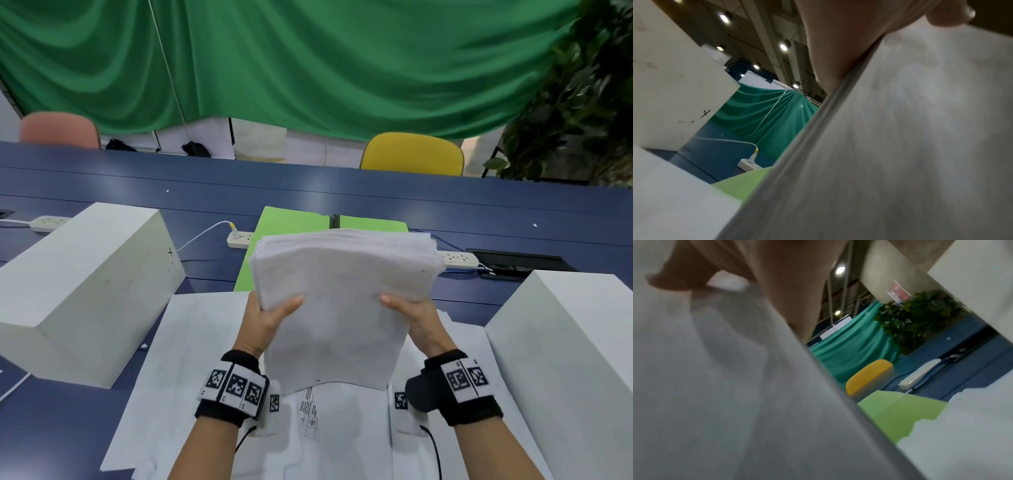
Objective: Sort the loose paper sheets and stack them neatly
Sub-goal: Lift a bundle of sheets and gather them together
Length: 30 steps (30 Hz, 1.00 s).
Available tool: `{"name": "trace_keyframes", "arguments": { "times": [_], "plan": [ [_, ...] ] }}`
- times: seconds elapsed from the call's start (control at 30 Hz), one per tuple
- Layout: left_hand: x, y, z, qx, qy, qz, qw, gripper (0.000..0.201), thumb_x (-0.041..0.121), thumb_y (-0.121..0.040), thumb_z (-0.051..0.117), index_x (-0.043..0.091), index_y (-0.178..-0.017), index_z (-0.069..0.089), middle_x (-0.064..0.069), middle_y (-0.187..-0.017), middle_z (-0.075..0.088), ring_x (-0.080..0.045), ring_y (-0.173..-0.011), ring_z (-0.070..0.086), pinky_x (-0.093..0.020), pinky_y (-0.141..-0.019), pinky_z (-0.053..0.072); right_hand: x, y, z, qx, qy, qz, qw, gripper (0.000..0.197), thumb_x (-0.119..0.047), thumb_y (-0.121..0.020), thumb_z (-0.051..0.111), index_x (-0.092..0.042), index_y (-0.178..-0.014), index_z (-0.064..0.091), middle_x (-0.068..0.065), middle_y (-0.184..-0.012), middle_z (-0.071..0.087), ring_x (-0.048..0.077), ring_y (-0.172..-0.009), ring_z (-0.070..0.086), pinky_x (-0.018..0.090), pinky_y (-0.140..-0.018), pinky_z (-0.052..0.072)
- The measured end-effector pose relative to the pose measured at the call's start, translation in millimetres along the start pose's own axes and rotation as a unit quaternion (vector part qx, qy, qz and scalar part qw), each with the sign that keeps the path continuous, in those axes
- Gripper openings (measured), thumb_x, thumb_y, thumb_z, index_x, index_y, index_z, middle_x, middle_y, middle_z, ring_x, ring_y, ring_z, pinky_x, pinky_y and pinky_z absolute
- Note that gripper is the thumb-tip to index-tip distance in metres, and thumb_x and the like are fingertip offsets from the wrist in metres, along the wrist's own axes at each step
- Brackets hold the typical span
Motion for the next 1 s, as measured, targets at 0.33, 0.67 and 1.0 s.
{"name": "trace_keyframes", "arguments": {
  "times": [0.33, 0.67, 1.0],
  "plan": [
    [-13, 7, 4, 0.030, -0.024, -0.063, 0.997, 0.014, 0.019, -0.069, 0.078, 0.022, -0.080, 0.071, 0.010, -0.078, 0.074, -0.005, -0.076, 0.069, -0.021, -0.067, 0.054, 46, 10, -3, 0.027, 0.059, 0.084, 0.994, 0.063, -0.025, -0.046, 0.089, -0.013, -0.103, 0.064, -0.002, -0.093, 0.072, 0.013, -0.086, 0.068, 0.020, -0.070, 0.055],
    [-39, 19, -7, 0.109, -0.042, -0.069, 0.991, 0.019, 0.004, -0.081, 0.069, 0.022, -0.080, 0.066, 0.017, -0.067, 0.071, -0.003, -0.068, 0.067, -0.011, -0.059, 0.051, 64, 16, -9, 0.086, 0.146, 0.132, 0.977, 0.012, -0.008, -0.080, 0.070, -0.016, -0.089, 0.067, 0.008, -0.095, 0.072, 0.010, -0.076, 0.068, 0.030, -0.079, 0.054],
    [-64, 4, 69, 0.006, -0.081, -0.151, 0.985, 0.016, 0.026, -0.086, 0.064, 0.016, -0.098, 0.068, 0.001, -0.094, 0.071, -0.009, -0.085, 0.068, -0.026, -0.078, 0.055, -1, 32, -92, 0.185, 0.263, 0.120, 0.939, 0.009, -0.012, -0.091, 0.055, -0.013, -0.096, 0.063, -0.004, -0.078, 0.063, 0.007, -0.068, 0.058, 0.014, -0.053, 0.047]
  ]
}}
Point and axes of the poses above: each hand's wrist, its own y-axis away from the middle knuckle, its own z-axis out of the palm, x = y × z, the point moved 7 cm from there along -y, towards the middle knuckle
